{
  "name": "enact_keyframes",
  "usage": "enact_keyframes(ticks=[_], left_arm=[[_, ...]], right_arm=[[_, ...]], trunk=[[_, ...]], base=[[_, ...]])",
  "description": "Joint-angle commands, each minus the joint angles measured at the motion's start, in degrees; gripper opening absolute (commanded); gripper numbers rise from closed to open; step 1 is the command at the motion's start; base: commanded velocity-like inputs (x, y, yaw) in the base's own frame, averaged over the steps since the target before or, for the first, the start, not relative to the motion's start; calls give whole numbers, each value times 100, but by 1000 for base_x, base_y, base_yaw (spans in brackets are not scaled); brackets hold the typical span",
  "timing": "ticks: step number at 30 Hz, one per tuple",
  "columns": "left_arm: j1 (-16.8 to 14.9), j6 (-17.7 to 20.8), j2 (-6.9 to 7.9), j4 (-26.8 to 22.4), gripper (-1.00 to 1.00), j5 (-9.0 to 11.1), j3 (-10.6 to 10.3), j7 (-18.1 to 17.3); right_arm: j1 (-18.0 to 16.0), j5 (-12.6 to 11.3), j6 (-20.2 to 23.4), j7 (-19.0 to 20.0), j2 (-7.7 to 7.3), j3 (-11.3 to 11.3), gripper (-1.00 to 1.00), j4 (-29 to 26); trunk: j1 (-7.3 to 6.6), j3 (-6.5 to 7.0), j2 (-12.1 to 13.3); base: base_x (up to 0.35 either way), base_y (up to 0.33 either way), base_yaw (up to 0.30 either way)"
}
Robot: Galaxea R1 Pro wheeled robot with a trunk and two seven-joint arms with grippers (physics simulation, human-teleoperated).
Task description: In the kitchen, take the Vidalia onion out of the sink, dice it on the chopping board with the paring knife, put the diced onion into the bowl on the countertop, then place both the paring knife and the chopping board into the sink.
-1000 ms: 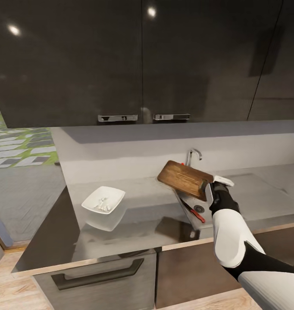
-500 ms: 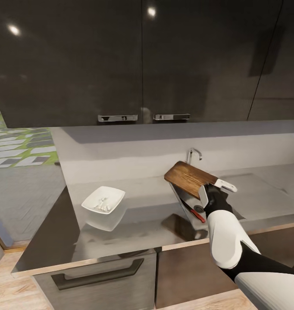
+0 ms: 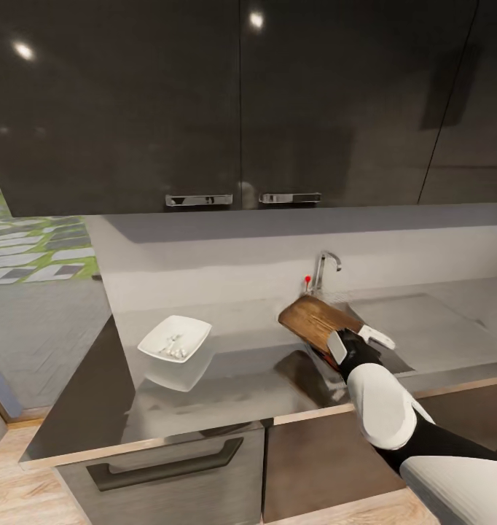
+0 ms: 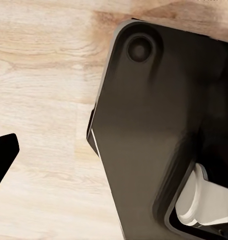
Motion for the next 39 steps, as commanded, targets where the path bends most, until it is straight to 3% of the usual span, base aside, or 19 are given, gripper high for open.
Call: enact_keyframes(ticks=[1,3,6,11,18,34,39], left_arm=[[-6,-32,-13,16,100,89,-48,6],[-5,-36,-31,13,100,223,-46,3],[-6,-38,-41,6,100,390,-47,2],[-3,-35,-47,-84,100,460,-58,2],[-2,-45,-53,-187,100,469,-63,-16],[-2,-38,-48,-314,100,506,-61,-16],[-2,-38,-34,-314,100,1035,-67,-25]], right_arm=[[-6,5,22,-43,-37,-186,-100,3],[-6,5,10,-168,-100,-418,-100,-9],[-7,1,4,-422,-168,-554,-100,-33],[-10,-7,-5,-878,-225,-625,-100,-63],[-11,-21,-4,-1398,-174,-621,-100,-90],[-11,-22,-11,-1476,-133,-579,-100,-91],[-12,-22,-15,-1476,-41,-570,-100,-91]], trunk=[[3,-8,-10],[3,-8,-10],[3,-8,-10],[3,-8,-10],[3,-8,-10],[3,-8,-10],[3,-8,-10]], base=[[0,0,0],[0,0,0],[0,0,0],[0,0,0],[0,-2,0],[0,-225,0],[0,-12,0]])
